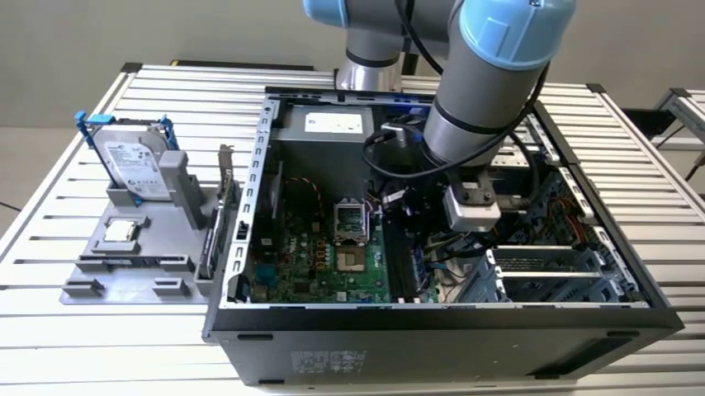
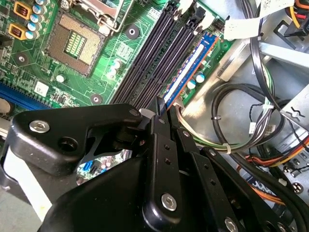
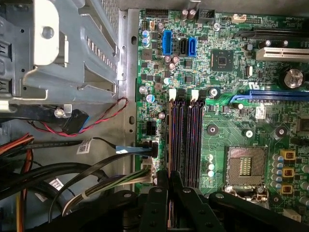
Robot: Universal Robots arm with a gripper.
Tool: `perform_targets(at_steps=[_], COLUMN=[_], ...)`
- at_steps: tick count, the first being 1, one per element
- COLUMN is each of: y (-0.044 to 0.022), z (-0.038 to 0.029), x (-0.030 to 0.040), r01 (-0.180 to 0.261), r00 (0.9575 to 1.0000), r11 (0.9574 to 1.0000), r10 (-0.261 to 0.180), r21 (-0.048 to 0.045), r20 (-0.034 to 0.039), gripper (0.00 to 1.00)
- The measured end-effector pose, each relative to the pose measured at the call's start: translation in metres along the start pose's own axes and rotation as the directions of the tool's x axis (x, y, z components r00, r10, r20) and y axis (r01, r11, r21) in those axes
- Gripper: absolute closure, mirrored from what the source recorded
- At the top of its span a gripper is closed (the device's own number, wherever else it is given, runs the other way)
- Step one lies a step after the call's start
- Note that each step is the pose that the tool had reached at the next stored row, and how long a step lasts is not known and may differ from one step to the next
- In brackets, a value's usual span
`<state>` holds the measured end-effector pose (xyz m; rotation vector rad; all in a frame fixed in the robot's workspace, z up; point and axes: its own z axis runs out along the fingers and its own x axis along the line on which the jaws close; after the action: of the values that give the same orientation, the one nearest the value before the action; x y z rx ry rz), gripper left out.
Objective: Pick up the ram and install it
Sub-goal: 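Insert the ram into the slot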
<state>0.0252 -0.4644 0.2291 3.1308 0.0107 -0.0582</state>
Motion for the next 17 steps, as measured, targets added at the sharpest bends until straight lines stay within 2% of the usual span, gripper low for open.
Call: perform_targets(at_steps=[17], y=[-0.0001], z=[0.006], x=[0.0002], r01=[0.009], r00=[1.0], r11=[1.0], r10=[-0.009], r21=[-0.0023], r20=[0.0], gripper=[1.0])
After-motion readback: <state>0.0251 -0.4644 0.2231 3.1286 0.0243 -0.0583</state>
